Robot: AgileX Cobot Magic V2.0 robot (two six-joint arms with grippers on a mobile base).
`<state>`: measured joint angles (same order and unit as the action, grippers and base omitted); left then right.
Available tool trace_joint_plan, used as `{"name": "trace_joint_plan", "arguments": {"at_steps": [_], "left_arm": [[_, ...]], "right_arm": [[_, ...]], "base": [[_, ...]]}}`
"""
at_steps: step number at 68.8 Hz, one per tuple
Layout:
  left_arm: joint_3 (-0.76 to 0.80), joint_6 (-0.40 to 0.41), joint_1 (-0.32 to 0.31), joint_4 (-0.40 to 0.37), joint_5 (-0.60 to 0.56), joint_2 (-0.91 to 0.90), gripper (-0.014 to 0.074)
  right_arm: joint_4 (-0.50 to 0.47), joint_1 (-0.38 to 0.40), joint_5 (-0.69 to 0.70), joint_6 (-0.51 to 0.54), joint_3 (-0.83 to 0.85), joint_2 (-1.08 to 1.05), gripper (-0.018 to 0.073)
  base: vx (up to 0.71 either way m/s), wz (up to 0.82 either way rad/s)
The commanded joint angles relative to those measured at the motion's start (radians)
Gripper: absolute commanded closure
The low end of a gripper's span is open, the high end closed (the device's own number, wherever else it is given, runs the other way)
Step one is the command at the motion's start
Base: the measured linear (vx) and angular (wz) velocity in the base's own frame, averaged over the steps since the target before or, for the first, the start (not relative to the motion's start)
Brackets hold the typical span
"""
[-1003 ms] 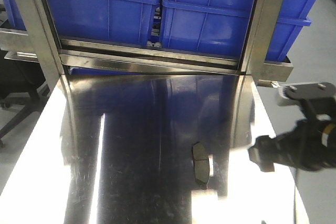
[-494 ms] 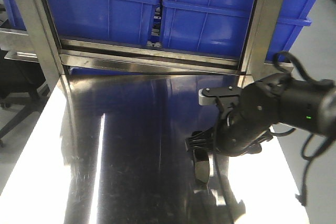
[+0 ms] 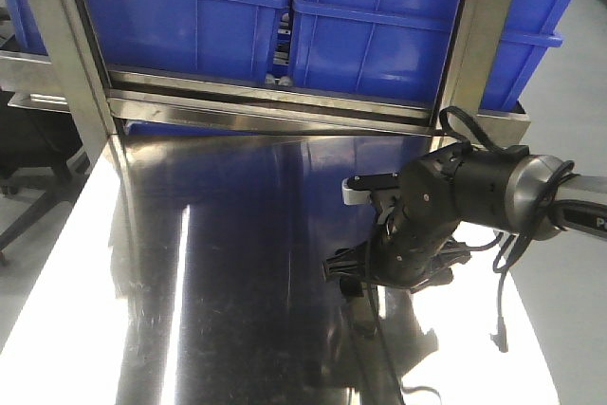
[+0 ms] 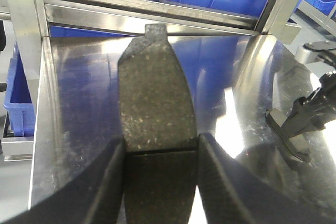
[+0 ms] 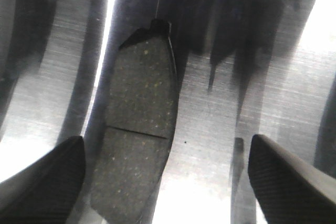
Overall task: Move and align brake pads A on conveyor
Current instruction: 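Lower the right gripper over the remaining brake pad, then close the right gripper on the pad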
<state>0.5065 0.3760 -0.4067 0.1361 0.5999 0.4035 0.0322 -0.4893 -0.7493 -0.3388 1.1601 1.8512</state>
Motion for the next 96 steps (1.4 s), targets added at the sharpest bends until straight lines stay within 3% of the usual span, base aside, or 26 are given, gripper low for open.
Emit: {"name": "trace_joint_plan", "arguments": {"at_steps": [1, 21, 65, 74, 96], "left_arm": [[0.030, 0.001, -0.004, 0.005, -0.090, 0.003, 0.0451], [0.030, 0.001, -0.004, 0.005, -0.090, 0.003, 0.0451], [0.030, 0.001, -0.004, 0.005, -0.090, 0.003, 0.0451], [0.030, 0.001, -0.004, 0.005, -0.090, 0.003, 0.0451], [0.030, 0.001, -0.004, 0.005, -0.090, 0.003, 0.0451]], "right_arm": [[0.008, 0.000, 0.029, 0.012, 0.028, -0.039, -0.0036], [0.007, 0.000, 0.031, 0.039, 0.028, -0.039, 0.0015], [0.006, 0.000, 0.056, 0.045, 0.028, -0.009, 0.0034], [0.006, 0.000, 0.052, 0.045, 0.028, -0.011, 0.0121], [0.004, 0.000, 0.037, 0.046, 0.028, -0.015, 0.0503]], "base": [[0.00, 0.00], [0.00, 0.00], [0.00, 0.00], [0.00, 0.00], [0.00, 0.00]]}}
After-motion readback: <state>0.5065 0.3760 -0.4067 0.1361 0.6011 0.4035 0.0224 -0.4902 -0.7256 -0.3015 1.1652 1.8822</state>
